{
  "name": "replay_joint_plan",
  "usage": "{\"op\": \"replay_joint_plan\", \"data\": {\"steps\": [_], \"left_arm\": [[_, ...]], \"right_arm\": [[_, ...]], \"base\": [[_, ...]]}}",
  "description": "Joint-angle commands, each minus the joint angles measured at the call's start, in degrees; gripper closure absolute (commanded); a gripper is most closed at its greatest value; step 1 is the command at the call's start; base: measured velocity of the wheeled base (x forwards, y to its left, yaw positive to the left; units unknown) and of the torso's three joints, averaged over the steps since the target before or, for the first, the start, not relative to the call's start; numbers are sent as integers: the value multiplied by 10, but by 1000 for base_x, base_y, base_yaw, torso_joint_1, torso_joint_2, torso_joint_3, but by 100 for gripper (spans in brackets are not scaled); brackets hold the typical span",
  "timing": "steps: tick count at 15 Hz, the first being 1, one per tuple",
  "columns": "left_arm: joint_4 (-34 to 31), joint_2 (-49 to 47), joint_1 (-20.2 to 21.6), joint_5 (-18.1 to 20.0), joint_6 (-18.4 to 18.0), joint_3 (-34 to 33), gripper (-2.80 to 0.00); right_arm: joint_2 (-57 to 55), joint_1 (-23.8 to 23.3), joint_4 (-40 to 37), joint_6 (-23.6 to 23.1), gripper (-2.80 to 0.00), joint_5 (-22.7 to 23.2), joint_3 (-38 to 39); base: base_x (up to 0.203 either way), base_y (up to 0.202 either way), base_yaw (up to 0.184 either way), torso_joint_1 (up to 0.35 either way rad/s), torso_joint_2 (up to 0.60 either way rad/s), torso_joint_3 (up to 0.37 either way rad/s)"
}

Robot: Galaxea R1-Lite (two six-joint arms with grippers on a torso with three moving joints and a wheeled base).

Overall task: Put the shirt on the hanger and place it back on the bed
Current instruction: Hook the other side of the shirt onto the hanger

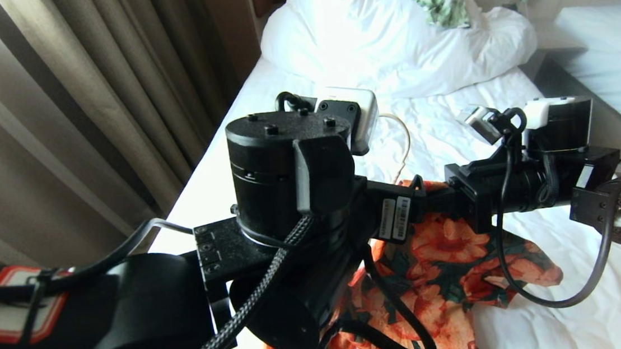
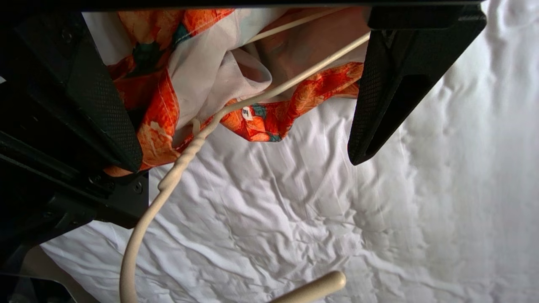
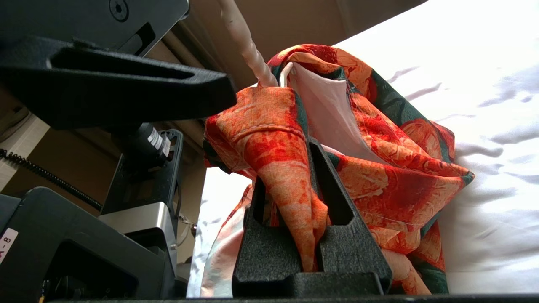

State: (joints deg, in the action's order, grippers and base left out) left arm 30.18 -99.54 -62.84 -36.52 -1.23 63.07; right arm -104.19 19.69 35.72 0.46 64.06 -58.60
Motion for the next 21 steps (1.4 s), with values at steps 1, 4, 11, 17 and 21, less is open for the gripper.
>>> {"op": "replay_joint_plan", "data": {"steps": [1, 4, 11, 17, 21], "left_arm": [[2, -5, 0, -2, 0, 12, -280], [3, -24, 1, -1, 1, 32, -280], [2, -63, 8, 1, 0, 96, 0], [9, -82, 9, 1, 2, 111, 0], [11, -84, 8, 1, 1, 111, 0]], "right_arm": [[2, 2, 3, 0, 0, 4, 0], [14, 2, 2, 1, 0, 4, 0], [21, 2, 2, 2, 0, 5, 2], [20, 2, 2, 1, 0, 4, 2], [19, 0, 2, -3, 0, 3, 7]], "base": [[0, 0, 0, 0, 0, 0], [0, 0, 0, 0, 0, 0], [0, 0, 0, 0, 0, 0], [0, 0, 0, 0, 0, 0], [0, 0, 0, 0, 0, 0]]}}
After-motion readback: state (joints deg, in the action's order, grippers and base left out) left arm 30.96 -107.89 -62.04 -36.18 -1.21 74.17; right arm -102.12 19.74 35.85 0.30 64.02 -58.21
